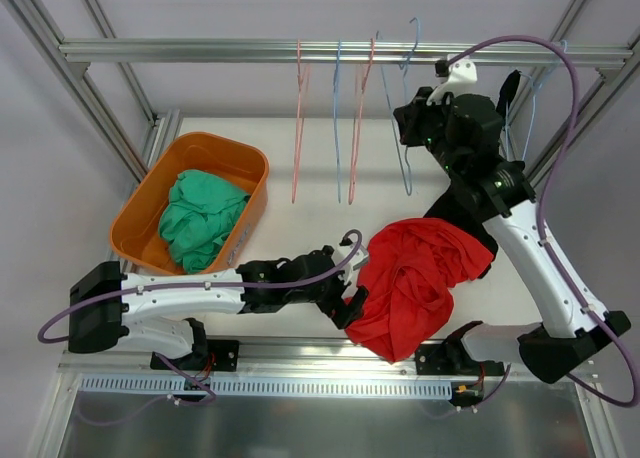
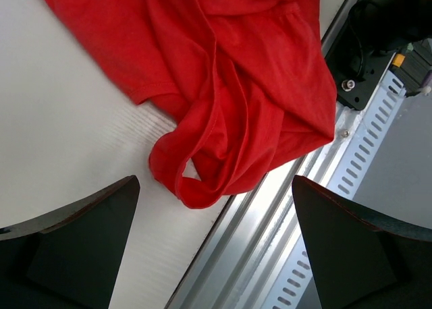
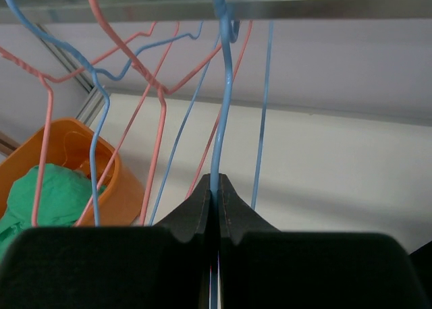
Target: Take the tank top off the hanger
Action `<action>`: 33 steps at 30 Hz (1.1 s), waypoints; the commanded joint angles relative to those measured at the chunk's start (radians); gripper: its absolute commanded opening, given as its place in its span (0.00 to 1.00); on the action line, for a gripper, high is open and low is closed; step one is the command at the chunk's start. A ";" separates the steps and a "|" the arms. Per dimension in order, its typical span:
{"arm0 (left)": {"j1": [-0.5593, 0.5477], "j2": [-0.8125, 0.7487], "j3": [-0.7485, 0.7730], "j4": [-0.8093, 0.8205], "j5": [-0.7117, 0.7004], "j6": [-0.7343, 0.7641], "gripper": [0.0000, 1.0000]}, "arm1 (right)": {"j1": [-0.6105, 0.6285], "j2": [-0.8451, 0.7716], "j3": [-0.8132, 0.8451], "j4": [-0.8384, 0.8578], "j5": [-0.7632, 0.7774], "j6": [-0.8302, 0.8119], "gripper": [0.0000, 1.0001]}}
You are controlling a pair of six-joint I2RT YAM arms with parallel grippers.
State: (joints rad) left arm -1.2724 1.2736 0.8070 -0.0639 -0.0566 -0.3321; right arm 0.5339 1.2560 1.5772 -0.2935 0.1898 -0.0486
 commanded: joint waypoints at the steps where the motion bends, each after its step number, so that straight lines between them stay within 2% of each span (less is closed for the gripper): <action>1: -0.022 0.013 0.055 0.044 -0.012 -0.002 0.99 | 0.005 0.040 0.034 0.042 -0.010 0.009 0.00; 7: -0.041 0.050 0.084 0.091 -0.032 -0.004 0.99 | 0.011 0.036 -0.048 0.042 0.008 0.055 0.00; 12: -0.053 0.098 0.101 0.141 -0.008 0.013 0.99 | 0.009 -0.029 -0.103 0.040 0.013 0.084 0.02; 14: -0.058 0.124 0.113 0.167 0.003 0.018 0.99 | 0.008 -0.050 -0.111 0.037 0.002 0.079 0.33; 15: -0.061 0.133 0.118 0.174 0.015 0.019 0.99 | 0.009 -0.069 -0.109 0.033 -0.003 0.072 0.44; 16: -0.061 0.142 0.129 0.180 0.018 0.021 0.99 | 0.009 -0.079 -0.106 0.024 -0.012 0.070 0.65; 17: -0.062 0.162 0.135 0.193 0.023 0.025 0.99 | 0.009 -0.089 -0.103 0.014 -0.016 0.058 0.79; 19: -0.065 0.197 0.158 0.199 0.024 0.028 0.99 | 0.006 -0.128 -0.097 -0.019 -0.013 0.040 0.99; 26: -0.067 0.317 0.241 0.202 -0.012 0.053 0.99 | -0.009 -0.384 -0.135 -0.189 0.112 -0.075 0.99; 33: -0.070 0.476 0.382 0.188 -0.144 0.114 0.99 | -0.014 -0.682 -0.178 -0.366 0.040 -0.123 1.00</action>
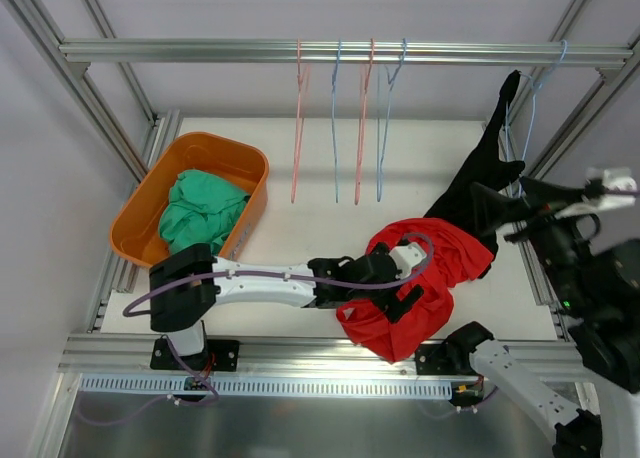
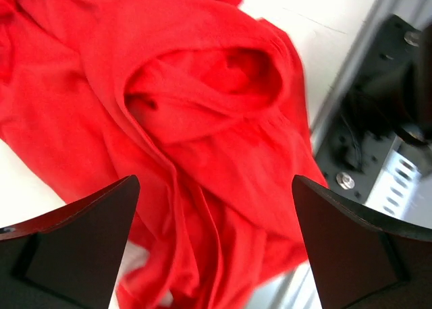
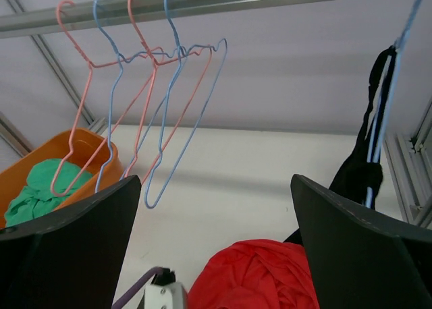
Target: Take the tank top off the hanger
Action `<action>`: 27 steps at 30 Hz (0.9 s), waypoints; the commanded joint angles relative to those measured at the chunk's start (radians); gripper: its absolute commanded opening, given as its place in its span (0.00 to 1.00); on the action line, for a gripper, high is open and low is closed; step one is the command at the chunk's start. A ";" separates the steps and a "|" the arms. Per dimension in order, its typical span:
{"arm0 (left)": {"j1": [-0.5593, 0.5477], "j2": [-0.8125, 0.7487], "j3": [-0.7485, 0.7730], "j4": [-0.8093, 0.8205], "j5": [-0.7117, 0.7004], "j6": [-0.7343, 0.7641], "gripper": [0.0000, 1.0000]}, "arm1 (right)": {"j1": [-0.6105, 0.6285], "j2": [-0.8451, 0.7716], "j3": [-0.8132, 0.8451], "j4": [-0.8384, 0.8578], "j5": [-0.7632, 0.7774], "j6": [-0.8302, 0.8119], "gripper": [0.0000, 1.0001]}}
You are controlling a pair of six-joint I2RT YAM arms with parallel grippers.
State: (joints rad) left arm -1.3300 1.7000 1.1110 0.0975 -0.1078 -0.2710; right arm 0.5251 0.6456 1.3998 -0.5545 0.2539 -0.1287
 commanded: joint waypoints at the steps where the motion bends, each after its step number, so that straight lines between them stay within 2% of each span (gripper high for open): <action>1: -0.012 0.073 0.123 0.022 -0.119 0.059 0.99 | -0.004 -0.096 0.005 -0.149 -0.037 -0.039 1.00; 4: -0.005 0.197 0.228 0.008 -0.168 0.099 0.99 | -0.004 -0.178 0.019 -0.200 -0.140 -0.035 1.00; 10: 0.061 0.410 0.436 -0.062 -0.121 0.159 0.99 | -0.004 -0.270 0.054 -0.257 -0.237 -0.034 0.99; 13: 0.074 0.478 0.495 -0.139 -0.089 0.167 0.99 | -0.004 -0.307 0.047 -0.259 -0.243 -0.034 0.99; 17: 0.072 0.500 0.448 -0.173 0.022 0.107 0.99 | -0.004 -0.337 0.028 -0.255 -0.286 -0.032 0.99; 18: 0.072 0.503 0.411 -0.174 0.039 0.090 0.95 | -0.004 -0.340 0.021 -0.255 -0.289 -0.029 1.00; 20: 0.071 0.506 0.369 -0.180 0.065 0.047 0.78 | -0.005 -0.353 0.013 -0.254 -0.295 -0.026 1.00; 21: 0.065 0.504 0.321 -0.183 0.057 0.033 0.49 | -0.004 -0.357 0.004 -0.248 -0.300 -0.020 1.00; 22: 0.060 0.489 0.290 -0.185 0.027 0.006 0.29 | -0.004 -0.366 -0.001 -0.243 -0.309 -0.019 0.99; 23: 0.051 0.474 0.258 -0.185 -0.002 -0.006 0.13 | -0.004 -0.369 -0.005 -0.236 -0.314 -0.020 1.00; 24: 0.042 0.423 0.180 -0.185 -0.041 -0.019 0.00 | -0.004 -0.373 -0.008 -0.234 -0.315 -0.020 1.00; 27: 0.006 0.284 0.004 -0.186 -0.190 -0.094 0.00 | -0.002 -0.380 -0.013 -0.232 -0.315 -0.022 1.00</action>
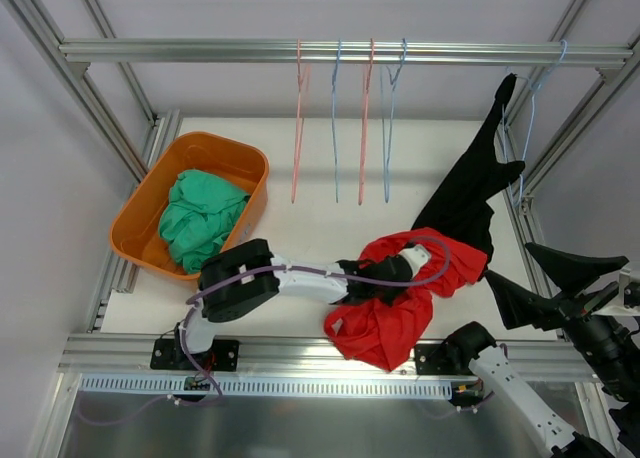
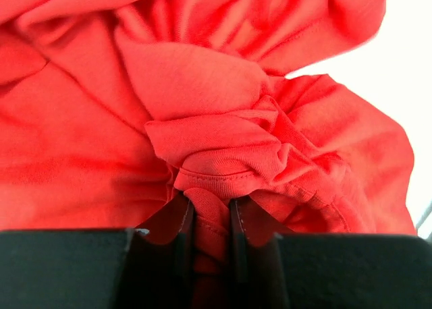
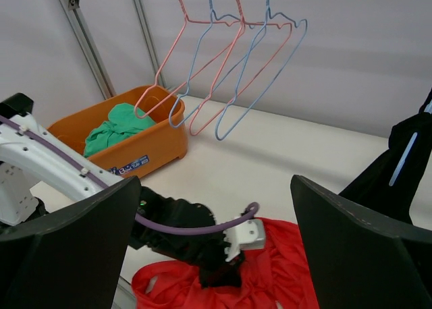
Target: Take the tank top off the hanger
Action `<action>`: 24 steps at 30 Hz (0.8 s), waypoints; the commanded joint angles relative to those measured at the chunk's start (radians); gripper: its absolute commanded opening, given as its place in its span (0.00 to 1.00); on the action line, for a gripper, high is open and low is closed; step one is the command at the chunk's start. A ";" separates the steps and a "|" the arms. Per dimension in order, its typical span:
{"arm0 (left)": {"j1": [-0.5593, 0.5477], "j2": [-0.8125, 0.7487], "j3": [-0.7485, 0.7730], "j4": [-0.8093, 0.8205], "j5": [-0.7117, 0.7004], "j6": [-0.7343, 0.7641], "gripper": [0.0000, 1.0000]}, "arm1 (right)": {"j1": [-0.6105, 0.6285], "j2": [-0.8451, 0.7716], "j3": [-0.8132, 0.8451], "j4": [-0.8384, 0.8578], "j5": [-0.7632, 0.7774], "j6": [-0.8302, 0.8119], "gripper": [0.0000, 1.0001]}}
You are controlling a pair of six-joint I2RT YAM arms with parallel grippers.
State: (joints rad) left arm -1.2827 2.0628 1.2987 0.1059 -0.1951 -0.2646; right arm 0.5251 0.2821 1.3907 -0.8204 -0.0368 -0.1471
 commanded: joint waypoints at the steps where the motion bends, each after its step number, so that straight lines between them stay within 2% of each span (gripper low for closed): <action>1: -0.046 -0.128 -0.232 -0.201 -0.133 -0.125 0.00 | -0.004 -0.018 -0.012 0.035 -0.025 -0.003 0.99; 5: -0.056 -0.377 -0.435 -0.255 -0.314 -0.235 0.00 | -0.002 -0.023 -0.058 0.067 -0.020 -0.003 1.00; 6: -0.056 -0.468 -0.456 -0.258 -0.322 -0.240 0.00 | -0.002 -0.020 -0.068 0.073 -0.012 -0.003 1.00; 11: -0.066 -0.690 -0.487 -0.328 -0.412 -0.223 0.00 | -0.004 -0.001 -0.113 0.110 -0.006 0.001 1.00; 13: -0.066 -0.797 -0.478 -0.394 -0.535 -0.284 0.00 | -0.002 0.011 -0.111 0.113 -0.005 0.001 0.99; 15: -0.066 -0.884 -0.447 -0.533 -0.683 -0.368 0.00 | -0.002 0.011 -0.116 0.121 0.003 0.001 1.00; 17: -0.060 -0.953 -0.397 -0.660 -0.768 -0.416 0.00 | -0.002 0.009 -0.122 0.128 0.011 0.004 1.00; 20: -0.038 -0.998 -0.323 -0.721 -0.846 -0.388 0.00 | -0.002 0.006 -0.125 0.142 0.015 0.006 1.00; 24: -0.021 -1.066 -0.243 -0.745 -0.911 -0.248 0.00 | -0.002 0.008 -0.116 0.148 0.017 0.007 0.99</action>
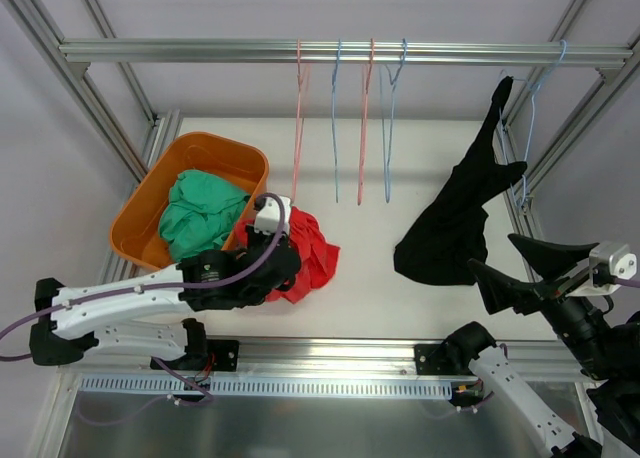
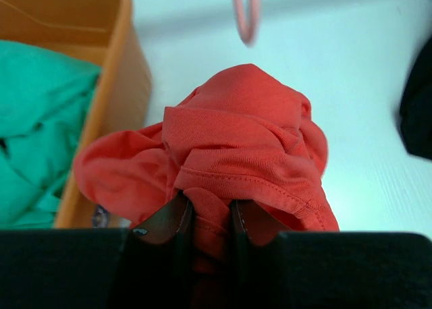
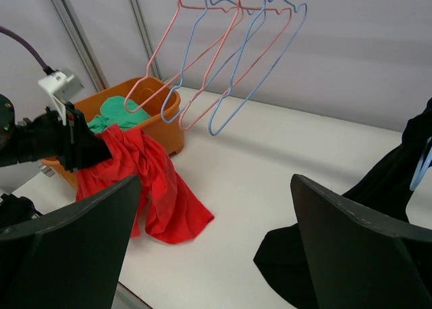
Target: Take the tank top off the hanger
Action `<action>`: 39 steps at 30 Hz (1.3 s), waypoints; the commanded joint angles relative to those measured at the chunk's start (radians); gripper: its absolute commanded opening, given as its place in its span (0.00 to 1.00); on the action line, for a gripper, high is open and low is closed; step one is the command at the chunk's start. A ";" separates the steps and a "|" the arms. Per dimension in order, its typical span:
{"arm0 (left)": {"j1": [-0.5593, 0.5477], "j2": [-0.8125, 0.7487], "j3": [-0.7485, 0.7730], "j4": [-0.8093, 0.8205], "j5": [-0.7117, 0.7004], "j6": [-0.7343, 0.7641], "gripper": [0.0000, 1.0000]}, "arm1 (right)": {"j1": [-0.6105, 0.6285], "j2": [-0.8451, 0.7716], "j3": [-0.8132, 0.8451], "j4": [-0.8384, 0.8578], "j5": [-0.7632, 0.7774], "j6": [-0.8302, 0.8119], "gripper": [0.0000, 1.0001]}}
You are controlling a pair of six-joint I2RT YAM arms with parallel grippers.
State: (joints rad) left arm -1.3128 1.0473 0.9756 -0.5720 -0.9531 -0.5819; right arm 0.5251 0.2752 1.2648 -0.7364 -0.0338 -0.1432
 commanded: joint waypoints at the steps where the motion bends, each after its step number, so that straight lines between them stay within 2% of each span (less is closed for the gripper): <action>1: 0.018 -0.062 0.093 -0.075 -0.167 0.089 0.00 | -0.002 0.015 0.018 0.066 0.014 0.002 0.99; 3: 0.044 -0.096 0.130 -0.078 -0.173 0.148 0.00 | 0.000 0.018 0.025 0.065 0.017 -0.001 1.00; 10: 0.268 -0.125 0.326 -0.077 -0.127 0.376 0.00 | 0.000 0.050 0.064 0.075 0.005 -0.001 1.00; 13: 0.377 -0.102 0.428 -0.074 -0.125 0.461 0.00 | 0.000 0.065 0.065 0.089 -0.012 0.005 1.00; 14: 0.448 -0.090 0.466 -0.074 -0.112 0.480 0.00 | 0.000 0.067 0.065 0.094 -0.020 0.011 0.99; 17: 0.599 -0.043 0.531 -0.074 0.011 0.497 0.00 | 0.000 0.073 0.059 0.121 -0.028 0.022 0.99; 18: 0.715 -0.024 0.546 -0.074 0.064 0.501 0.00 | -0.002 0.076 0.058 0.126 -0.034 0.024 1.00; 19: 0.768 -0.006 0.561 -0.074 0.167 0.502 0.00 | 0.000 0.084 0.059 0.135 -0.040 0.025 0.99; 21: 0.889 0.051 0.604 -0.077 0.261 0.508 0.00 | 0.000 0.097 0.073 0.135 -0.044 0.021 0.99; 29: 1.130 0.265 0.661 -0.089 0.493 0.479 0.00 | -0.002 0.223 0.113 0.075 0.150 -0.002 1.00; 36: 1.305 0.398 0.633 -0.132 0.522 0.354 0.00 | 0.000 0.295 0.096 0.075 0.141 -0.001 0.99; 39: 1.376 0.433 0.656 -0.155 0.435 0.306 0.00 | 0.000 0.302 0.091 0.075 0.144 -0.002 1.00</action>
State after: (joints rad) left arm 0.0113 1.4734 1.5925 -0.7040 -0.4564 -0.1989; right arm 0.5251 0.5732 1.3525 -0.6853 0.0834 -0.1394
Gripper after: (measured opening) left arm 0.158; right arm 0.993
